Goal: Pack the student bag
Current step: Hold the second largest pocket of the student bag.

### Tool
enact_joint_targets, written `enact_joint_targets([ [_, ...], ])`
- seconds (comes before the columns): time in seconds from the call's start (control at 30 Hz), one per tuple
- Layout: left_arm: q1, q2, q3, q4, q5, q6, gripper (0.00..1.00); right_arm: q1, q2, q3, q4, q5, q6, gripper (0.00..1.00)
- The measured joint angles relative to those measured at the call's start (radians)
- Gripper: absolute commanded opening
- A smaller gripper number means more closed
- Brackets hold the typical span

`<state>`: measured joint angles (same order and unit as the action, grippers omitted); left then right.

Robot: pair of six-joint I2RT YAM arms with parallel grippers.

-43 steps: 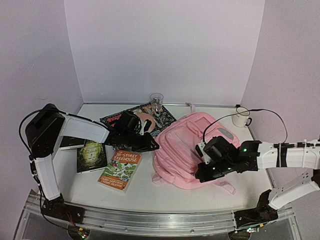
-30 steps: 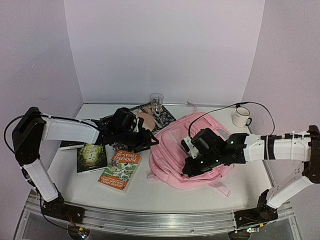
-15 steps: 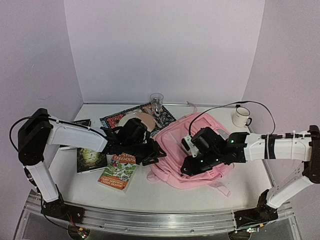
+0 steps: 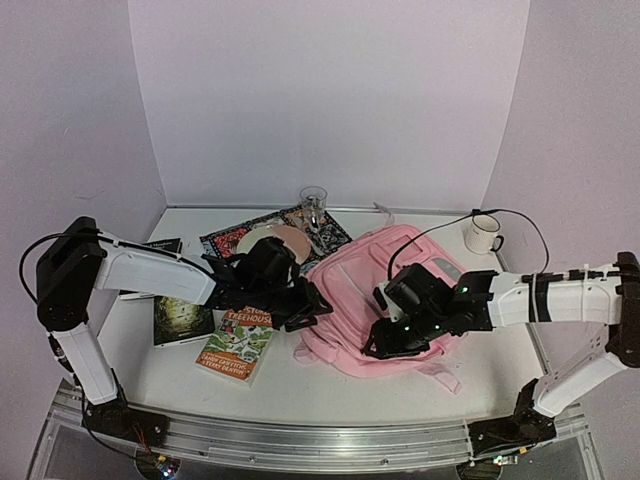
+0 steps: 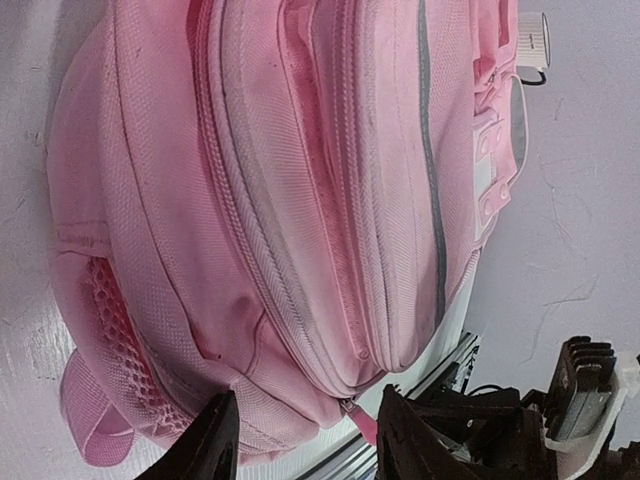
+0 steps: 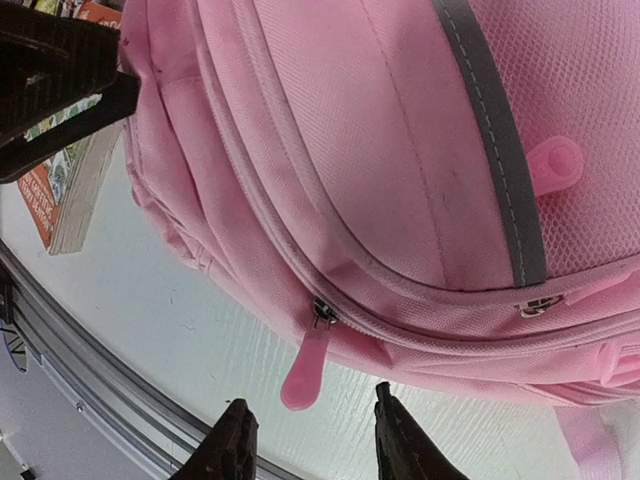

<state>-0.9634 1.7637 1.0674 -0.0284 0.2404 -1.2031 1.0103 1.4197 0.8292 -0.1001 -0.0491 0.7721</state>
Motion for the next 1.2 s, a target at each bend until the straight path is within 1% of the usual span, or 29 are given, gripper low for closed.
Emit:
enact_joint_targets([
  [0.17,0.000,0.005,0.000,-0.001,0.002,0.004,0.48,0.000,0.049,-0.001,0.031,-0.011,0.057,0.40],
  [0.27,0.000,0.005,0.000,-0.002,0.010,0.009,0.48,0.000,0.072,-0.003,0.050,-0.014,0.090,0.36],
  [0.4,0.000,0.009,0.011,-0.017,0.023,0.023,0.48,0.000,0.090,-0.009,0.086,-0.011,0.132,0.26],
  [0.57,0.000,0.010,0.013,-0.025,0.032,0.030,0.48,0.000,0.101,-0.028,0.122,0.002,0.170,0.02],
  [0.6,0.000,0.010,0.013,-0.026,0.035,0.031,0.48,0.000,0.100,-0.032,0.127,0.006,0.175,0.00],
  [0.7,0.000,0.011,0.013,-0.026,0.042,0.034,0.48,0.000,0.087,-0.053,0.141,0.013,0.177,0.00],
  [0.83,0.000,0.017,0.020,-0.032,0.053,0.033,0.48,0.004,0.014,-0.091,0.147,0.036,0.152,0.00],
  [1.03,0.000,0.050,0.058,-0.045,0.075,0.025,0.48,0.008,-0.113,-0.101,0.147,0.080,0.029,0.00],
  [1.2,0.000,0.054,0.079,-0.052,0.077,0.015,0.47,0.008,-0.156,-0.101,0.147,0.112,-0.065,0.00],
])
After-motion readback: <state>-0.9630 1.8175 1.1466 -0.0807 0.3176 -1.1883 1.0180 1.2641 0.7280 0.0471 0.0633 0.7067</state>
